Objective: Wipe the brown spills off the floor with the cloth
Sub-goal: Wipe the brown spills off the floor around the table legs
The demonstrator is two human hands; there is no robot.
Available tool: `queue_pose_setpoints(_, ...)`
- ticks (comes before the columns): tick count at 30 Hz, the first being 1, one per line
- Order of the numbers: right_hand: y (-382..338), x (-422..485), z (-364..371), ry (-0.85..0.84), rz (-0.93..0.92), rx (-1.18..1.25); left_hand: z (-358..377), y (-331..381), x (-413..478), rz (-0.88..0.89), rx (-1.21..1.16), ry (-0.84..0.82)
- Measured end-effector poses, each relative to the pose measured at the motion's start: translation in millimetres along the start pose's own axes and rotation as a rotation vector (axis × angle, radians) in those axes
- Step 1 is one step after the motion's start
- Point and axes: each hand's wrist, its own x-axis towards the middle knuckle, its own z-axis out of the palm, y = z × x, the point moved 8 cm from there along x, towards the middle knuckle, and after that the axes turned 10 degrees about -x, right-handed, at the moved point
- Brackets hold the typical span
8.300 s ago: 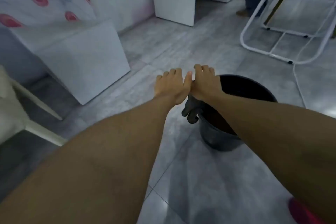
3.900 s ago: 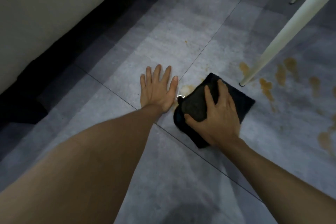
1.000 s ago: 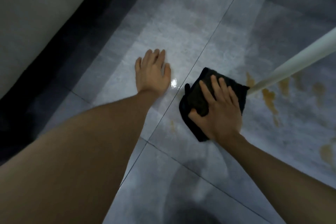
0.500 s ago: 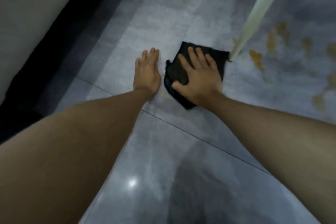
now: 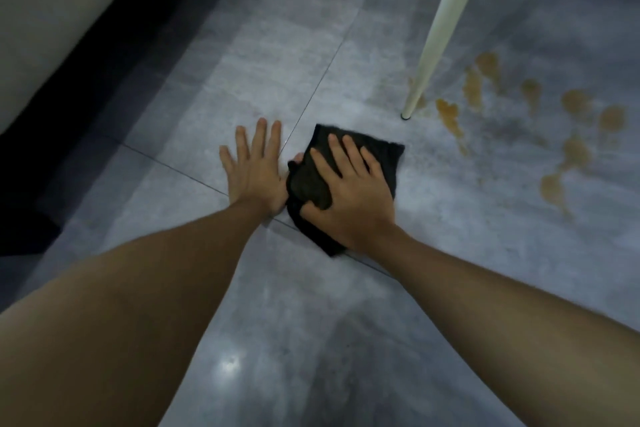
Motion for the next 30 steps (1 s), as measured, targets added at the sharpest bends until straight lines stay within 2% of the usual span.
queue_pose_setpoints(4,30,-29,-6,-0.035,-0.078,-0.089,1,7,-7,-0.082,-0.054,-0.006)
queue_pose_setpoints(8,44,-8,-6,-0.093,0.081,-0.083,5,24,-15,-0.039,-0.069,-0.026)
queue_pose_setpoints(11,48,-39,-16,-0.035,0.1,-0.074,3,35,-17,-0.036,-0.119,0.018)
queue_pose_setpoints(13,67,-74,-27,0.034,0.113,-0.088,0,59,-14,0.046,-0.159,0.04)
queue_pose_setpoints(16,120,-87,-42,0.03,0.26,-0.154,6,120,-8,0.213,-0.177,0.022)
queue_pose_setpoints(20,161,-33,-32,-0.185,0.477,-0.169,22,169,8,0.148,-0.225,0.019)
queue_pose_setpoints(26,177,-72,-42,-0.044,0.464,-0.183,26,196,43,0.102,-0.177,0.049)
queue_pose_setpoints(30,238,-39,-51,-0.088,0.678,-0.175,28,196,44,0.107,-0.106,0.063)
